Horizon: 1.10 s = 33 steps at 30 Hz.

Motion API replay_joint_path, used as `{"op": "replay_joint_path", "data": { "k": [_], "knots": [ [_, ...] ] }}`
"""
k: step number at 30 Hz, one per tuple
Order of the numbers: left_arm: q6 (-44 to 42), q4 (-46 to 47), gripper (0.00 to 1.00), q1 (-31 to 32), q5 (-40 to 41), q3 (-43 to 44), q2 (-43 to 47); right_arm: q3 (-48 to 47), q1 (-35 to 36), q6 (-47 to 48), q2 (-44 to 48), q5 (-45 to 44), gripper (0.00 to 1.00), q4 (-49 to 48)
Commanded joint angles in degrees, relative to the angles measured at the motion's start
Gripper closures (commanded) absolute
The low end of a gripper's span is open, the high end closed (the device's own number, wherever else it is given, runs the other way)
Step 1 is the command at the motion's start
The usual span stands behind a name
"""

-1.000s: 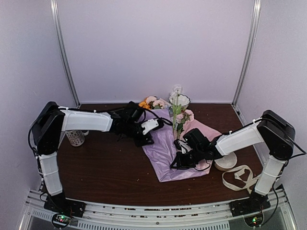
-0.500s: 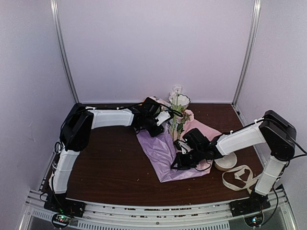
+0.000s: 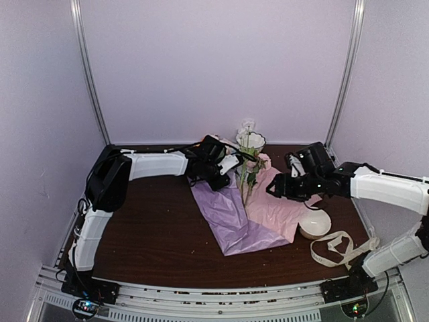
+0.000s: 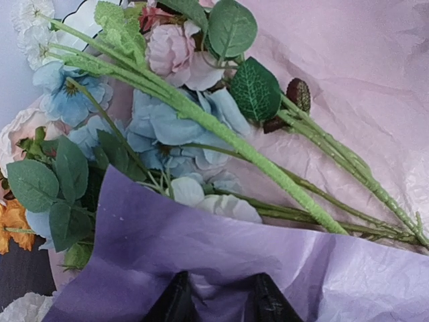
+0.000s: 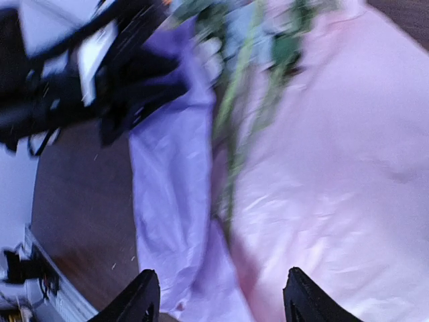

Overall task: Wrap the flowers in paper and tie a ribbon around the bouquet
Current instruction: Pick up the two-thirds-folded wrapping paper from the center of the board.

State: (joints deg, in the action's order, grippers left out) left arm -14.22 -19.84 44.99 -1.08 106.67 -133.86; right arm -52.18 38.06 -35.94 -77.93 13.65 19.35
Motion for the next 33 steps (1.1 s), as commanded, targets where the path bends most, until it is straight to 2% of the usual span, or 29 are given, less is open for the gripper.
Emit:
{"op": "replay_joint_path", "data": {
  "k": [1, 7, 13, 17, 26, 33],
  "knots": [
    [1.03, -1.47, 0.66, -0.08, -2.52, 1.25, -2.53, 7.41, -10.41, -1.51, 6.75, -9.12, 0.33, 8.02],
    [0.77, -1.0, 0.67, -0.08, -2.95, 1.17, -2.62, 13.99, -24.85, -8.6, 7.23, -3.08, 0.32, 7.52],
    [0.28, -0.48, 0.69, -0.06, -3.03, 0.91, -2.63, 19.18, -29.78, -16.29, 6.45, 0.35, 0.31, -2.63],
    [-0.04, -0.31, 0.7, -0.08, -3.19, 0.77, -2.61, 17.06, -30.37, -16.49, 4.27, -1.0, 0.3, -4.33],
    [-0.28, -0.12, 0.71, -0.08, -3.21, 0.73, -2.63, 18.68, -30.75, -19.75, -3.1, 5.89, 0.29, -12.38],
    [-0.26, -0.12, 0.72, -0.08, -3.22, 0.71, -2.6, 18.28, -30.83, -20.4, -4.6, 9.08, 0.39, -20.21]
  ]
}}
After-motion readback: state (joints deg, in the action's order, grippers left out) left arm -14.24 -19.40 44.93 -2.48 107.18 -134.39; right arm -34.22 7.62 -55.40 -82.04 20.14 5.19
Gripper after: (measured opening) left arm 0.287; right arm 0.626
